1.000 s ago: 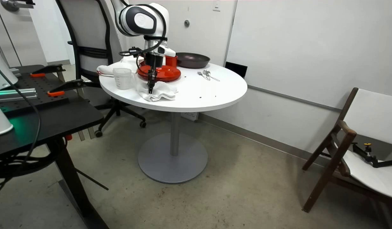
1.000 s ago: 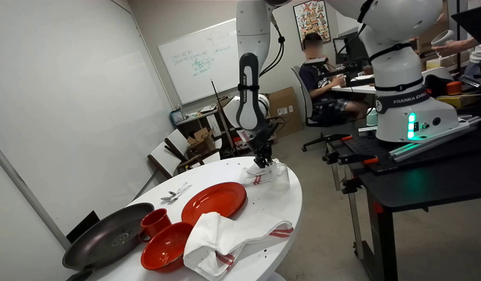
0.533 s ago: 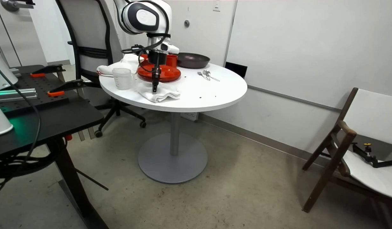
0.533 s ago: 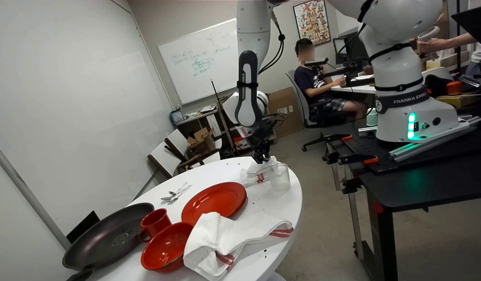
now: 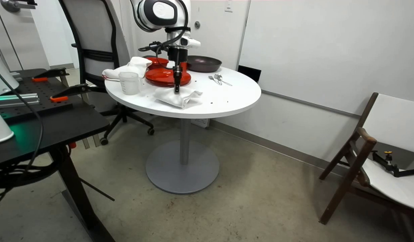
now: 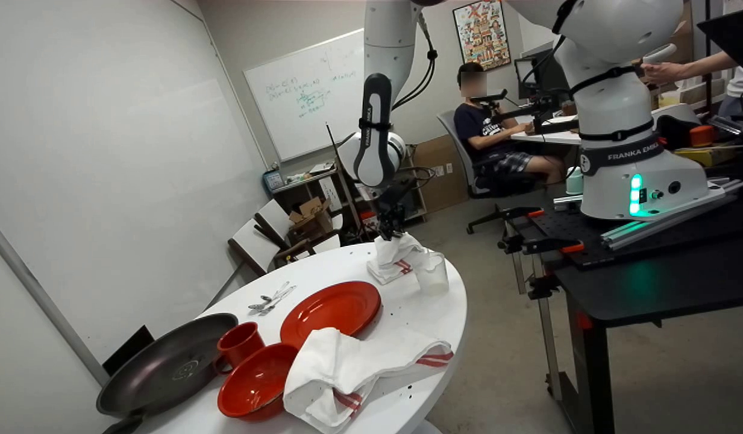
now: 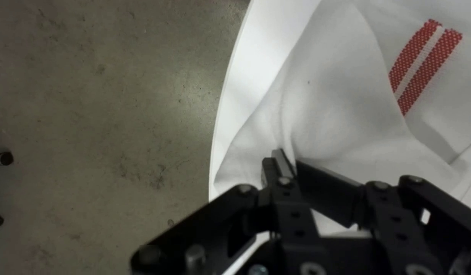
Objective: Use the towel on the right to wipe the countertop
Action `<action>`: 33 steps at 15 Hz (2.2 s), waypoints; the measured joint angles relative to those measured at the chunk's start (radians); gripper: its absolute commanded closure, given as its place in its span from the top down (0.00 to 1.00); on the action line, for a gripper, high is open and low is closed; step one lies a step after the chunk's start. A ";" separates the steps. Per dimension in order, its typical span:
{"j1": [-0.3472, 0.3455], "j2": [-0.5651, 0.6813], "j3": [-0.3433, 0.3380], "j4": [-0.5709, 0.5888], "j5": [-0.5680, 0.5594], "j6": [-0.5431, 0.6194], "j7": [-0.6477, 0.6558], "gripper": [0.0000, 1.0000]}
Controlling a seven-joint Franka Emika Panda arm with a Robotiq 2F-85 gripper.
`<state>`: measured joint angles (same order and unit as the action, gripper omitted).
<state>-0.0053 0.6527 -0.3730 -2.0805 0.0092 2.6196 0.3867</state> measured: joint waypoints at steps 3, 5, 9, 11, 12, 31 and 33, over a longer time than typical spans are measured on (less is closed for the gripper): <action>-0.024 0.000 0.035 0.014 0.031 0.013 0.002 0.01; -0.053 0.001 0.081 0.024 0.072 0.019 0.002 0.01; -0.085 0.005 0.148 0.051 0.127 0.029 0.001 0.01; -0.091 0.007 0.162 0.060 0.138 0.029 0.001 0.01; -0.094 0.009 0.166 0.063 0.141 0.029 0.001 0.01; -0.130 0.089 0.119 0.217 0.122 0.028 -0.020 0.01; -0.134 0.111 0.118 0.247 0.122 0.027 -0.020 0.32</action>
<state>-0.1396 0.7637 -0.2552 -1.8338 0.1311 2.6464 0.3663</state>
